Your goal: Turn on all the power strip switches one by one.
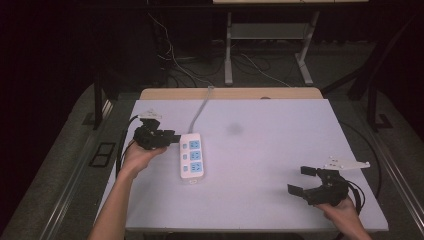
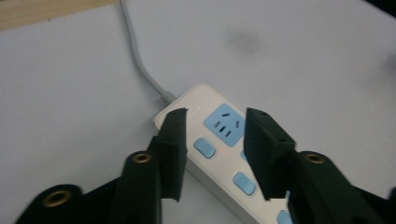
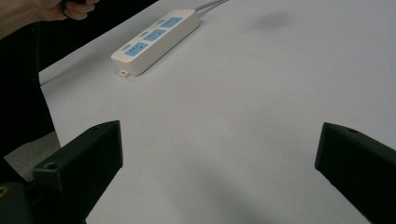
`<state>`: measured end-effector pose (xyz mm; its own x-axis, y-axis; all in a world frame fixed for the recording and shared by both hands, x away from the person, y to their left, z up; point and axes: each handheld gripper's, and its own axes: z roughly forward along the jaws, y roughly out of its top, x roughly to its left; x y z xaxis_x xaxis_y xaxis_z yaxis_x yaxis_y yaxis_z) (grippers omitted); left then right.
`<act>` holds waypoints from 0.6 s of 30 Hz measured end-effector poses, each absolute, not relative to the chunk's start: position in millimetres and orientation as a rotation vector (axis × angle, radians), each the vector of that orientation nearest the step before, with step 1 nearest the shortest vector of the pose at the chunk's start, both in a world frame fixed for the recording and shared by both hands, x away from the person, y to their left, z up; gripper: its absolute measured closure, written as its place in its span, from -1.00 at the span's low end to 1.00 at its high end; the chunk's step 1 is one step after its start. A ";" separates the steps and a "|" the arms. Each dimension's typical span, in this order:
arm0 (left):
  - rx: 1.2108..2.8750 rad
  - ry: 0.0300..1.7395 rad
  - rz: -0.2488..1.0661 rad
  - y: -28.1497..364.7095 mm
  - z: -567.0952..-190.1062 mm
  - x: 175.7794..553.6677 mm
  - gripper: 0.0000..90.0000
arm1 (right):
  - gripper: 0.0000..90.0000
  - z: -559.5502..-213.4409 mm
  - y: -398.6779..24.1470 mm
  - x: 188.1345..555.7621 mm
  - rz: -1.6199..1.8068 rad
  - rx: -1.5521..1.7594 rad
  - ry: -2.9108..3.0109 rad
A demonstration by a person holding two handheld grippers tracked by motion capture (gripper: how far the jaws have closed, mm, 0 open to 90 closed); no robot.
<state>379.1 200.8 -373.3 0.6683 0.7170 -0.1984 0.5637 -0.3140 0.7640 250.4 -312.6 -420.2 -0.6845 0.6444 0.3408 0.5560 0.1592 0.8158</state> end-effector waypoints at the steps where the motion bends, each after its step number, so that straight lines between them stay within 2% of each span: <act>1: 1.990 0.999 0.223 202.6 -372.1 376.6 0.17 | -0.99 -420.1 -312.5 250.2 1.573 1.208 2.324; 6: 1.931 1.036 0.220 207.5 -369.1 364.4 -0.52 | -0.98 -419.5 -312.6 250.0 1.579 1.205 2.321; 11: 1.945 1.039 0.213 205.7 -370.8 351.7 -0.96 | -0.98 -419.4 -312.8 250.1 1.584 1.206 2.318; 18: 1.850 1.031 0.236 211.7 -369.9 330.2 -1.00 | -0.99 -419.5 -313.0 250.1 1.586 1.207 2.316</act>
